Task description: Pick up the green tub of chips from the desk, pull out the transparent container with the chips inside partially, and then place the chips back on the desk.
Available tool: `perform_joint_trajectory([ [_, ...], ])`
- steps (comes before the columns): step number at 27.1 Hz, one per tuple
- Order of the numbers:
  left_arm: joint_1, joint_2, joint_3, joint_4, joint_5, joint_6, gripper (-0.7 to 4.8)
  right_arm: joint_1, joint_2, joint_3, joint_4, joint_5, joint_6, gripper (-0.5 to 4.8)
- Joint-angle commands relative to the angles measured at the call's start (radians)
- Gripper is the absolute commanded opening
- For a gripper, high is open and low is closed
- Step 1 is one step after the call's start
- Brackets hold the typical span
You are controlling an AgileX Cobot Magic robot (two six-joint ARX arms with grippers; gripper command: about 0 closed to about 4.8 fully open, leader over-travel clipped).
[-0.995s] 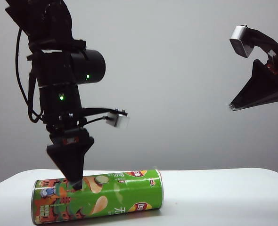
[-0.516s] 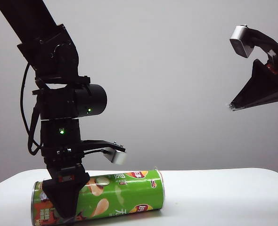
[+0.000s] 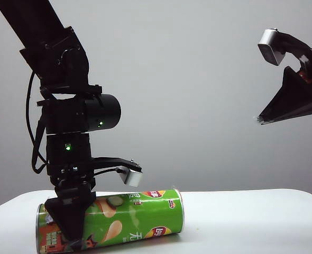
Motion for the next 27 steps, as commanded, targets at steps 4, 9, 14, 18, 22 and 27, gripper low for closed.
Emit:
perform_joint_trajectory([
  [4, -0.003, -0.013, 0.053, -0.099, 0.038, 0.003, 2.95, 0.001, -0.004, 0.004, 0.031, -0.008, 0.068, -0.05],
  [9, -0.003, -0.098, 0.124, -0.169, 0.054, 0.003, 2.95, 0.000, -0.005, 0.007, 0.109, -0.010, 0.291, -0.05],
  [14, -0.003, -0.259, 0.125, -0.253, 0.053, 0.094, 2.94, -0.055, -0.005, 0.097, 0.140, -0.344, 0.612, -0.05],
  [18, -0.003, -0.399, 0.125, -0.263, 0.134, 0.159, 2.78, -0.066, -0.007, 0.111, 0.134, -0.469, 0.710, 0.89],
  [22, -0.003, -0.470, 0.125, -0.269, 0.186, 0.226, 2.76, -0.022, -0.007, 0.111, 0.132, -0.608, 0.720, 1.57],
  [27, -0.003, -0.480, 0.125, -0.280, 0.233, 0.273, 2.76, 0.022, -0.007, 0.111, 0.128, -0.606, 0.741, 1.57],
])
